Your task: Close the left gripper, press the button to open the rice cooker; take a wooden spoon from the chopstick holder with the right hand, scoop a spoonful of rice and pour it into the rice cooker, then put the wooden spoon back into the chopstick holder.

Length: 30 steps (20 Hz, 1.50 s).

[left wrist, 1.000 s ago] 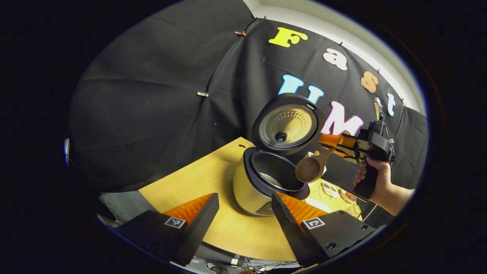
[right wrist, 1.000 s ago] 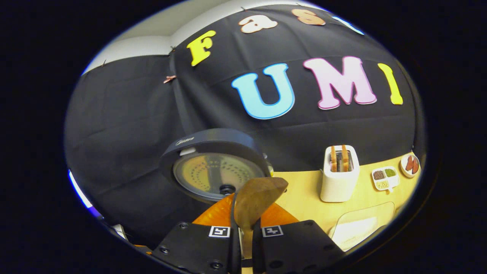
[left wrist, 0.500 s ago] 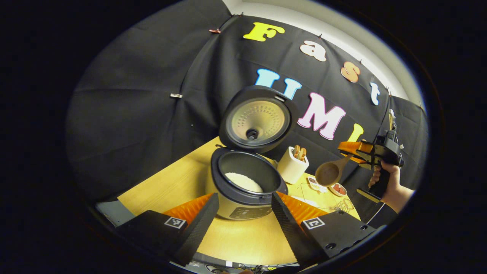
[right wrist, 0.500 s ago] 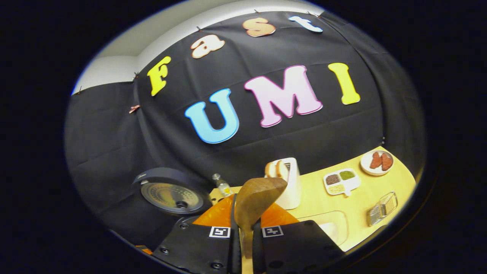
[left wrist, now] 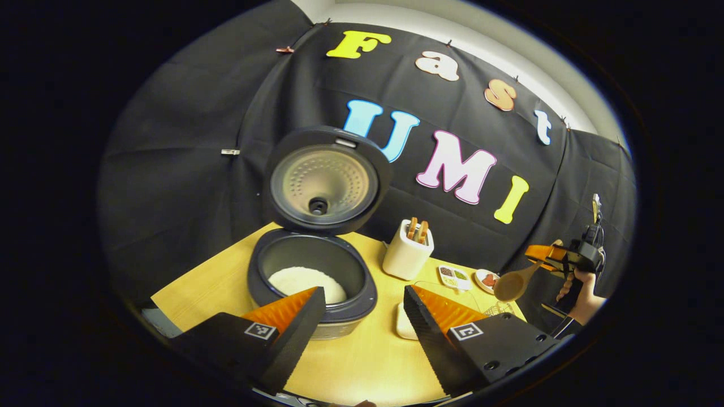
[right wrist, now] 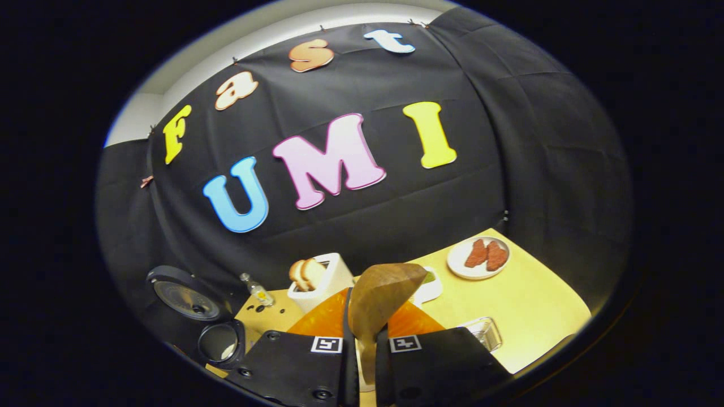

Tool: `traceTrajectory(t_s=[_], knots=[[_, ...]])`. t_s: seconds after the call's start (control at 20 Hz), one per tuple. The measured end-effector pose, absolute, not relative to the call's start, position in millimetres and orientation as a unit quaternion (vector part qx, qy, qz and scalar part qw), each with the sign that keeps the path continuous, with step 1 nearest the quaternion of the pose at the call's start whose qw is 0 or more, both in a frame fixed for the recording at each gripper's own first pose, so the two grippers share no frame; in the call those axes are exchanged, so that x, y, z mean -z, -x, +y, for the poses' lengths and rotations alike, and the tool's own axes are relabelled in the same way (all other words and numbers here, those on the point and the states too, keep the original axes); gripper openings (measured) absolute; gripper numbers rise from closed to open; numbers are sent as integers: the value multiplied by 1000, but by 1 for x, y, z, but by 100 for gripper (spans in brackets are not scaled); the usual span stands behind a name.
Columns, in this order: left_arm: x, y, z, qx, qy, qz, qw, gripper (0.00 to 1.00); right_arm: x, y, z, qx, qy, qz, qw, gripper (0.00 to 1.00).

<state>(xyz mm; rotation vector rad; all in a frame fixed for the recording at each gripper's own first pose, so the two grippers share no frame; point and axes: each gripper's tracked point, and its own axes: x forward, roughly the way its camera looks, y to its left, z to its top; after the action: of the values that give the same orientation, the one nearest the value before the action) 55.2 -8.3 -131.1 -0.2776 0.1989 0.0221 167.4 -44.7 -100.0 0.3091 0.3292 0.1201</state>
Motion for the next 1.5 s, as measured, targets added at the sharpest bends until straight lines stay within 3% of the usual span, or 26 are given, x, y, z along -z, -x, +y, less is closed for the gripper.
traceTrajectory(t_s=[0.5, 1.4, 1.45, 1.5], knots=[[129, -85, -65, -37, 139, 116, 983, 96, 155, -198, -172, 39, -206, 185, 960, 15], [124, -55, -92, -138, 126, 115, 976, 96, 275, -213, -177, 34, -215, 269, 938, 17], [122, -54, -90, -140, 129, 114, 975, 95, 274, -213, -176, 33, -220, 265, 938, 13], [121, -53, -88, -141, 131, 112, 975, 96, 272, -213, -175, 33, -226, 264, 937, 20]])
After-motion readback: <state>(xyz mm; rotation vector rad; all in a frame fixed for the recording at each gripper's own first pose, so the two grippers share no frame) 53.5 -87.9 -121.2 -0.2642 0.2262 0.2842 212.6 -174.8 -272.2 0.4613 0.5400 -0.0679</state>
